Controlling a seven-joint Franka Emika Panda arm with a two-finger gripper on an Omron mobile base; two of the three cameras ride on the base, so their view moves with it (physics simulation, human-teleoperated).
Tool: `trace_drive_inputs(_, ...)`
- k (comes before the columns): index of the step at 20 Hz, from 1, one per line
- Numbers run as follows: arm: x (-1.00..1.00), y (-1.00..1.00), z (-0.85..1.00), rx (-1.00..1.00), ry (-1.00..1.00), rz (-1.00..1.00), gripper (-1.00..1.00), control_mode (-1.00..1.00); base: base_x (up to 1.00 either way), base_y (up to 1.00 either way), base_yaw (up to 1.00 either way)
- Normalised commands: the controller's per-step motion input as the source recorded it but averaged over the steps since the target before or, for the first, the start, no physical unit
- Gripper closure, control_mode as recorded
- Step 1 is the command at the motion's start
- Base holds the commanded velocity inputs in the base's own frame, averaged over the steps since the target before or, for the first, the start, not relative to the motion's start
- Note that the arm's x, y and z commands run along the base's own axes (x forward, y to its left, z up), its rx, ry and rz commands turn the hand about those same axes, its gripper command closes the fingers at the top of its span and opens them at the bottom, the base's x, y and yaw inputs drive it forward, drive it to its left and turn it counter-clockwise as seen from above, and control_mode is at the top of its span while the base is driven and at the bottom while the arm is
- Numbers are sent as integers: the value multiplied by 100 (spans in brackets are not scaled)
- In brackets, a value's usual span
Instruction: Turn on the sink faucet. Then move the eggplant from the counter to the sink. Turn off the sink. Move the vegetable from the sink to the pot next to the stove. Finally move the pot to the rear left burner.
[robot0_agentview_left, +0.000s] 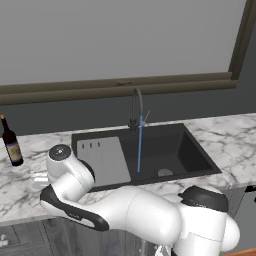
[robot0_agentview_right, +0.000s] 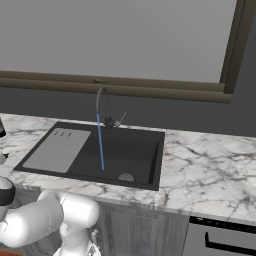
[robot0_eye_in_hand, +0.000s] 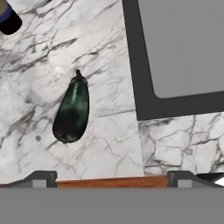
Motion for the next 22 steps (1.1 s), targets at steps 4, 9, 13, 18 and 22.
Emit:
trace_drive_inputs(4,16,12,-11,1,0,0,-100,-100,0,0,0)
trace_drive_inputs(9,14,14,-12,0,0,0,-100,-100,0,0,0)
trace_drive_inputs(13,11,13,-15,0,0,0,-100,-100,0,0,0)
trace_drive_inputs(18,11,8,-14,0,1,0,-100,-100,0,0,0)
trace_drive_inputs(22,12,6,-15,0,1,0,-100,-100,0,0,0)
